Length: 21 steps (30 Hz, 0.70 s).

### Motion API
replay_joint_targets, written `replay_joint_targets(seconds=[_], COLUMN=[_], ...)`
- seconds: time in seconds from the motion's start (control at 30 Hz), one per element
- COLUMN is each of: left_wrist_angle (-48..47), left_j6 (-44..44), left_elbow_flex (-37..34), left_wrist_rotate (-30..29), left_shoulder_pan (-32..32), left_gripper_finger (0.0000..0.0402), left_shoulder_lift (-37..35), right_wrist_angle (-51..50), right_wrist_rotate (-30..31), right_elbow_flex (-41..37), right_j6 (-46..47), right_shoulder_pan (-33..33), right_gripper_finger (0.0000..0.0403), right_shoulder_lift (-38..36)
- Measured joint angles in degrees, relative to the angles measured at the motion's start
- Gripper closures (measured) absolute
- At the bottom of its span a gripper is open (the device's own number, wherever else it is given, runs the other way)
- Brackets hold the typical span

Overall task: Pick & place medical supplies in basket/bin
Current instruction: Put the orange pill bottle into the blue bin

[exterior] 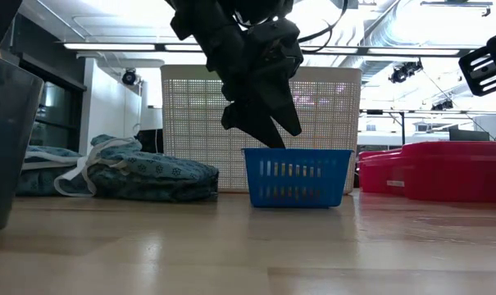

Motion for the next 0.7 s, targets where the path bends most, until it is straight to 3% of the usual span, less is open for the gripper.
replay_joint_targets(seconds=[0.33,0.7], left_wrist_angle=[-0.79,-19.48], left_j6=[0.00,0.05], left_elbow_flex=[-0.04,7.06], left_wrist_rotate=[0.35,-1.77], left_shoulder_pan=[0.00,-2.76], left_gripper_finger=[0.0164,0.0164], left_shoulder_lift=[-0.52,-5.18], right_wrist_angle=[0.01,0.02], right_wrist_rotate=[0.02,0.01], right_elbow_flex=[0.01,0.02], right_j6=[0.00,0.00], right_shoulder_pan=[0.01,0.01], right_gripper_finger=[0.0177,0.0177], right_shoulder_lift=[0.00,0.00])
